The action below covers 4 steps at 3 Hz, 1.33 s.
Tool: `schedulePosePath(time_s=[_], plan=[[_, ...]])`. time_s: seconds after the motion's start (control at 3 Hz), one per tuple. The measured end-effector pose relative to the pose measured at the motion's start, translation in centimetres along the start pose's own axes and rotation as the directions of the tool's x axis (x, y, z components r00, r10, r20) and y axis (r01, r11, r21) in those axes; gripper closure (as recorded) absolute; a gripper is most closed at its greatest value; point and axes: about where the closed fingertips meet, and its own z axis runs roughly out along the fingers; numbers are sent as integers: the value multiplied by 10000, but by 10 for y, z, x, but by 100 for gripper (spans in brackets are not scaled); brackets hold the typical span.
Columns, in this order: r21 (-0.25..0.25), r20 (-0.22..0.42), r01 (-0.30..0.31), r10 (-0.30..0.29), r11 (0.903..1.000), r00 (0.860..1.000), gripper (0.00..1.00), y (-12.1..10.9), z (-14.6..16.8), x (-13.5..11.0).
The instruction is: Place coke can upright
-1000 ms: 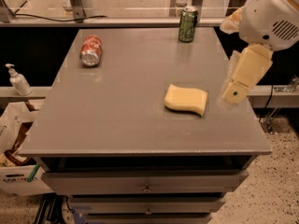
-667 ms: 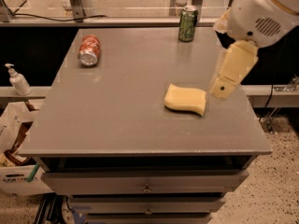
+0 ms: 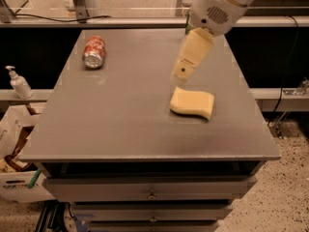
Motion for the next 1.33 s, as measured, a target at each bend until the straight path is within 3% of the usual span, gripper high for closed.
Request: schedulePosePath(time_s=[0.67,1.33], plan=[[-446,502,407,-385,9982,9980,0,-42,43,-54],[-437,762,574,-540,9974,9956,0,-46,46,-64]])
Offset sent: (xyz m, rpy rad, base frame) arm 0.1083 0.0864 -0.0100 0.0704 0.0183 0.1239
